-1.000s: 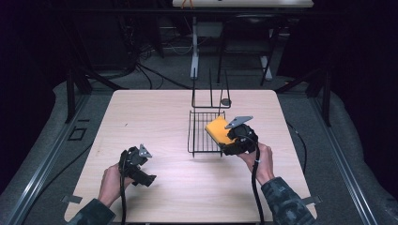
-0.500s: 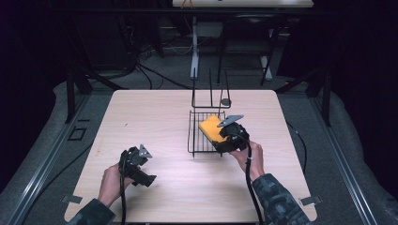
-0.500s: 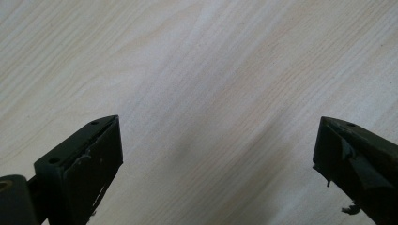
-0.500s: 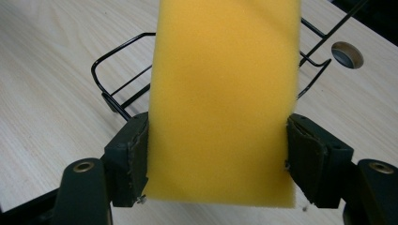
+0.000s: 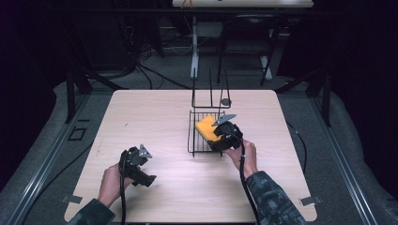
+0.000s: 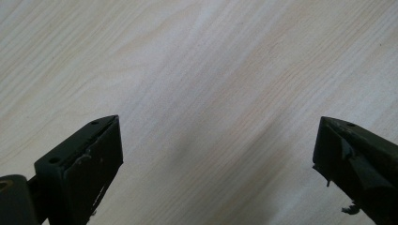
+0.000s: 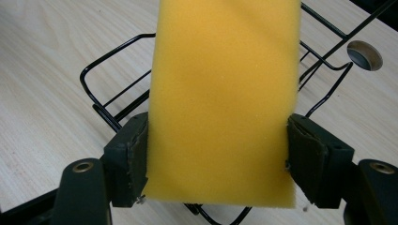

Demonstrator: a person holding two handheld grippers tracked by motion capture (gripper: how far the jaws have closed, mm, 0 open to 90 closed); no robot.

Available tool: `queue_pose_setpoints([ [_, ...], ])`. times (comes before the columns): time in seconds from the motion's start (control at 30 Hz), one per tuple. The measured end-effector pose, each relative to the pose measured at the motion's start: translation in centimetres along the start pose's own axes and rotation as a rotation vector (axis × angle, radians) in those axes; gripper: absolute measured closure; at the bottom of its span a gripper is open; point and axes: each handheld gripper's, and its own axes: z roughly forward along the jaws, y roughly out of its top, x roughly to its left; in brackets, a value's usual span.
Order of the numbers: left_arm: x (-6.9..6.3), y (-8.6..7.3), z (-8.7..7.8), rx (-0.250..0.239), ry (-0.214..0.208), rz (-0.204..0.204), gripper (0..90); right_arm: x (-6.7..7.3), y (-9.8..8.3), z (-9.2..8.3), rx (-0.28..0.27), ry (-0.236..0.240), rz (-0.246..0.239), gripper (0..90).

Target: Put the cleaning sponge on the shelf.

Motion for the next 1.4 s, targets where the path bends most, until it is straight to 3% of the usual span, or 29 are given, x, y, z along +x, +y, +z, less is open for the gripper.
queue_pose_setpoints([
  [0.47,-0.1,0.0,0.0,0.003,-0.002,0.006,2.5,0.1,0.3,2.1,0.042,0.002,0.018,28.4],
  [0.9,-0.2,0.0,-0.1,-0.003,-0.004,0.012,2.5,0.0,0.1,3.7,0.078,0.034,0.046,27.3],
  [1.4,-0.2,0.1,0.0,0.0,-0.007,0.013,2.5,-0.1,0.1,4.1,0.076,0.047,0.084,25.3],
])
